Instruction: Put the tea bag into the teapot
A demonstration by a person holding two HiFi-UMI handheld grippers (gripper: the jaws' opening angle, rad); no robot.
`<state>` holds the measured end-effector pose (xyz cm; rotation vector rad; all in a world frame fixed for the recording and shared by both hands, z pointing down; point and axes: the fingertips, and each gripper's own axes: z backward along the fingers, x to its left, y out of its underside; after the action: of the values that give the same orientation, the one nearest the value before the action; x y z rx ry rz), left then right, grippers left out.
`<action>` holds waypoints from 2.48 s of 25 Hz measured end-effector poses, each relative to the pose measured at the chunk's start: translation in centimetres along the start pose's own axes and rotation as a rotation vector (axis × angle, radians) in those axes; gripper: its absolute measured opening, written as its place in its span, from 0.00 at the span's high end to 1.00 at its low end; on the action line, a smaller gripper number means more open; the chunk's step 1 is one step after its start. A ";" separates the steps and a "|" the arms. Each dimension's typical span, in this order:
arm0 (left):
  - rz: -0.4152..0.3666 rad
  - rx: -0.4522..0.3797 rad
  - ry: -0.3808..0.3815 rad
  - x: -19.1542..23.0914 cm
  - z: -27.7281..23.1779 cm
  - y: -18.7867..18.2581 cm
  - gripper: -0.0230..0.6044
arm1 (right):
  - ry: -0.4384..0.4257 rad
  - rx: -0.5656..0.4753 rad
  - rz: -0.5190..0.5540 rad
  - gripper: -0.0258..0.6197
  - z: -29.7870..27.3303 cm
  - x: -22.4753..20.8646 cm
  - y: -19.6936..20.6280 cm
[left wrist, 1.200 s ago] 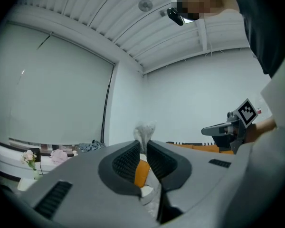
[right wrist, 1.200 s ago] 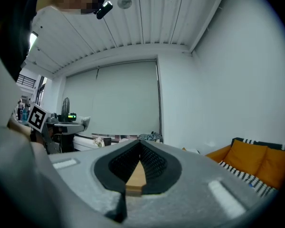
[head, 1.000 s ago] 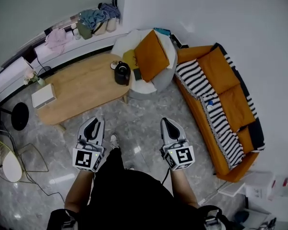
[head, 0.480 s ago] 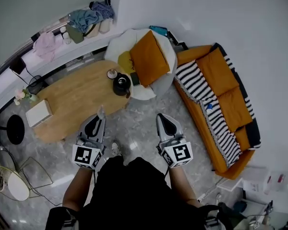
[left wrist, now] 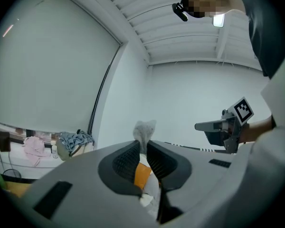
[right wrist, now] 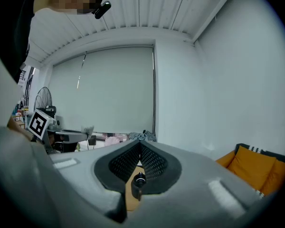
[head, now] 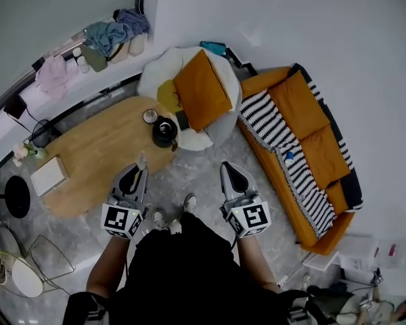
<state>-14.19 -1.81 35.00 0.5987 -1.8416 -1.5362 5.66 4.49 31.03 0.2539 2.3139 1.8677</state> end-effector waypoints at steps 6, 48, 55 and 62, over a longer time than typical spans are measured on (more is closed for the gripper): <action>-0.025 -0.020 -0.057 0.6 -2.0 -1.2 0.90 | -0.078 -0.059 -0.002 0.95 -3.5 -1.8 -1.7; -0.004 0.209 -0.247 6.7 -12.6 14.4 0.90 | -0.341 0.080 -0.132 0.95 -16.0 -3.9 14.7; -0.007 0.238 -0.231 8.3 -15.6 18.7 0.90 | -0.363 0.103 -0.145 0.95 -17.9 -3.6 18.6; -0.001 0.314 -0.228 10.4 -19.0 22.5 0.90 | -0.369 0.147 -0.137 0.95 -19.4 -4.0 21.8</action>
<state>-5.97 -17.34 60.76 0.5845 -2.2812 -1.3710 5.89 -10.33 56.45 0.4091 2.1536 1.4472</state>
